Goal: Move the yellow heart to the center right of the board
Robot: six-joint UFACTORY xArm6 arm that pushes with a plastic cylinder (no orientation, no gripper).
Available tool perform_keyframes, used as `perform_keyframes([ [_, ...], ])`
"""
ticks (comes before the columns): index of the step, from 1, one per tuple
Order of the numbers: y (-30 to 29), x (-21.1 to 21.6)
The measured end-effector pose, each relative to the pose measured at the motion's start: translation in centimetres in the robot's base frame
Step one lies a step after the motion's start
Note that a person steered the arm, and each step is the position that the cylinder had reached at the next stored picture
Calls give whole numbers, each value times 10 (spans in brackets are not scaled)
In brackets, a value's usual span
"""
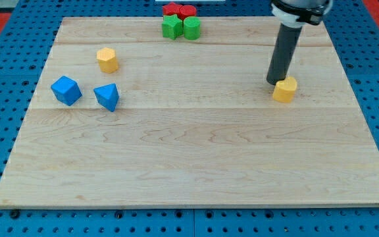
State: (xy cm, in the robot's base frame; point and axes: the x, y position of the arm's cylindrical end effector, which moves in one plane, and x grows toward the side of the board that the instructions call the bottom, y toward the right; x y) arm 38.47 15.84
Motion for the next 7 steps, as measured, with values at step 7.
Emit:
perform_keyframes([
  [7, -105, 42],
])
